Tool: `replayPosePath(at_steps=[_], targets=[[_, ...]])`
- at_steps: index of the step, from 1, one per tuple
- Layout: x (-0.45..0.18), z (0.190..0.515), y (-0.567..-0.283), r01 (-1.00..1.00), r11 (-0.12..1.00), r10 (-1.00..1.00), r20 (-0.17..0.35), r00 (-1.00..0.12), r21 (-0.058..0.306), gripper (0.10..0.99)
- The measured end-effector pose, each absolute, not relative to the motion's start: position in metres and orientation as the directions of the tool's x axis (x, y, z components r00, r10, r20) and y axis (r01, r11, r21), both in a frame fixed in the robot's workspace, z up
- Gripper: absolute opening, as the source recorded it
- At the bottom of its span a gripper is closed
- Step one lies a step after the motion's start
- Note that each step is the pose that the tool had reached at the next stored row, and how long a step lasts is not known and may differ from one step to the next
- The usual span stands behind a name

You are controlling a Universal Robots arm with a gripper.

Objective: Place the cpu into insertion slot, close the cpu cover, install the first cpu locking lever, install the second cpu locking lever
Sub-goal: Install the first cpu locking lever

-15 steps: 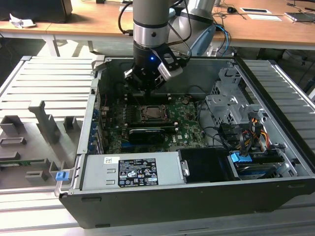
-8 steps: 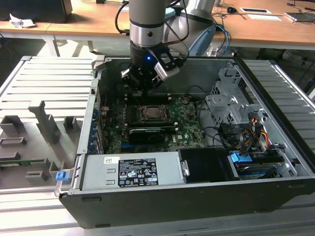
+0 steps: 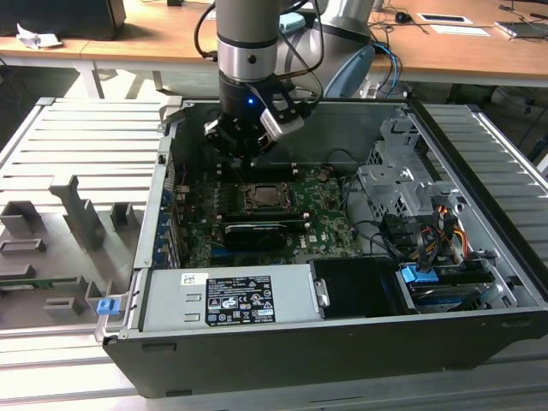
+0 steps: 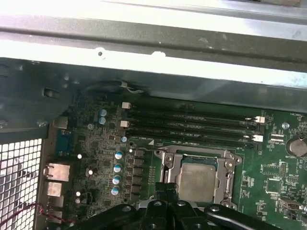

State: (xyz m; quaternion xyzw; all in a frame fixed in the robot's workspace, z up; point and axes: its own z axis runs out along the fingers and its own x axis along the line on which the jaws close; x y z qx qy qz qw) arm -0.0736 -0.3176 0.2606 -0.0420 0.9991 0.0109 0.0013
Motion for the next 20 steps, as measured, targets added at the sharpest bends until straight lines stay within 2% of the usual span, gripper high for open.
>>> replayPosePath(at_steps=[5,20], targets=[[-0.075,0.26,-0.318,-0.027,0.999,-0.027,-0.004,-1.0,0.022,0.106],[-0.094,0.268,-0.318,-0.021,0.999,-0.02,-0.004,-1.0,0.027,0.106]])
